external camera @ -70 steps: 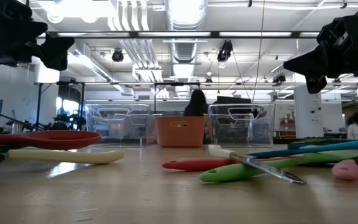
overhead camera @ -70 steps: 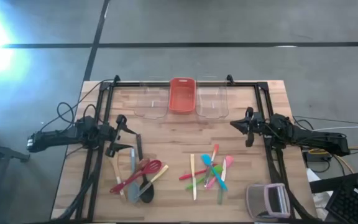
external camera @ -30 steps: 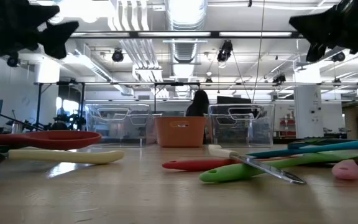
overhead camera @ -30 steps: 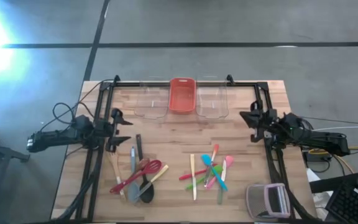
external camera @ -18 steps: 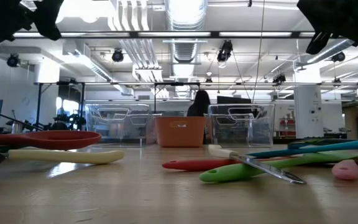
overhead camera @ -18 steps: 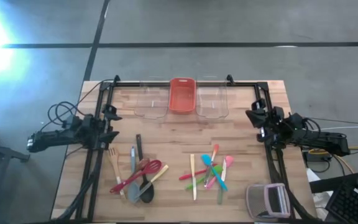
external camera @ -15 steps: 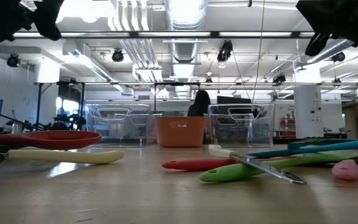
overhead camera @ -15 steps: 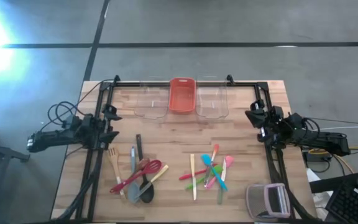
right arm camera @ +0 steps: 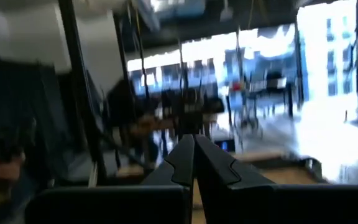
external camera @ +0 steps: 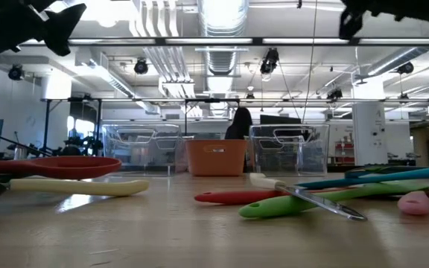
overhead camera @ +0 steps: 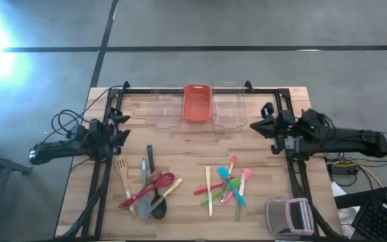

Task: Pick & Place Kitchen Items
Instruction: Put the orange table knife into the orange bin

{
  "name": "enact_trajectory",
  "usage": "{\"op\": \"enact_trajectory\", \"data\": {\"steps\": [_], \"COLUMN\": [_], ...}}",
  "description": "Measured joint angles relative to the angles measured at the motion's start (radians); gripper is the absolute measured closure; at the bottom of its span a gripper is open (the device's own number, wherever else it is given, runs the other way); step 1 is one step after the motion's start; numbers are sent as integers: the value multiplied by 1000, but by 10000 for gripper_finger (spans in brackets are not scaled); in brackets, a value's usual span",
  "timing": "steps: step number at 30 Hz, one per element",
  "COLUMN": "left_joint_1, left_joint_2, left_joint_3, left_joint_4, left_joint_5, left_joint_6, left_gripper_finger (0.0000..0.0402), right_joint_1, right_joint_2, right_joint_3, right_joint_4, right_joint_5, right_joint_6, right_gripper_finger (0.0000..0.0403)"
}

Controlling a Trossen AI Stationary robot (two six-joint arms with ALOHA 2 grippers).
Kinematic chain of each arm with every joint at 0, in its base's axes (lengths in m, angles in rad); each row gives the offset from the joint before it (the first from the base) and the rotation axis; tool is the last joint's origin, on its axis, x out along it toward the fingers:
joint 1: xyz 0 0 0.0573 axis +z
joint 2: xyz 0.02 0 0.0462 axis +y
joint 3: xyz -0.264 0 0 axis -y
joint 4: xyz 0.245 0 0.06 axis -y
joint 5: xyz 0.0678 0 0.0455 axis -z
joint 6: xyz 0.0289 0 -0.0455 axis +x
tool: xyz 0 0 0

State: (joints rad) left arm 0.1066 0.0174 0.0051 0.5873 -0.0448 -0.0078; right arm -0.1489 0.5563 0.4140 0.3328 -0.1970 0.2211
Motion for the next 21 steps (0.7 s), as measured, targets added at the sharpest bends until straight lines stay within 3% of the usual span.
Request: {"op": "enact_trajectory", "data": {"steps": [10, 15, 21], "left_joint_1": [0, 0, 0], "left_joint_2": [0, 0, 0], "left_joint_3": [0, 0, 0], "left_joint_4": [3, -4, -21], "left_joint_5": [5, 5, 6], "left_joint_6": [-162, -162, -185], "left_gripper_finger": [128, 128, 128], "right_joint_1": [135, 218, 359], "right_joint_2": [362, 472, 576], "right_joint_3": [352, 526, 704], "right_joint_4": [-468, -718, -1062], "right_joint_5": [62, 162, 357], "right_joint_6": [37, 93, 318], "right_gripper_finger": [394, 394, 394]}}
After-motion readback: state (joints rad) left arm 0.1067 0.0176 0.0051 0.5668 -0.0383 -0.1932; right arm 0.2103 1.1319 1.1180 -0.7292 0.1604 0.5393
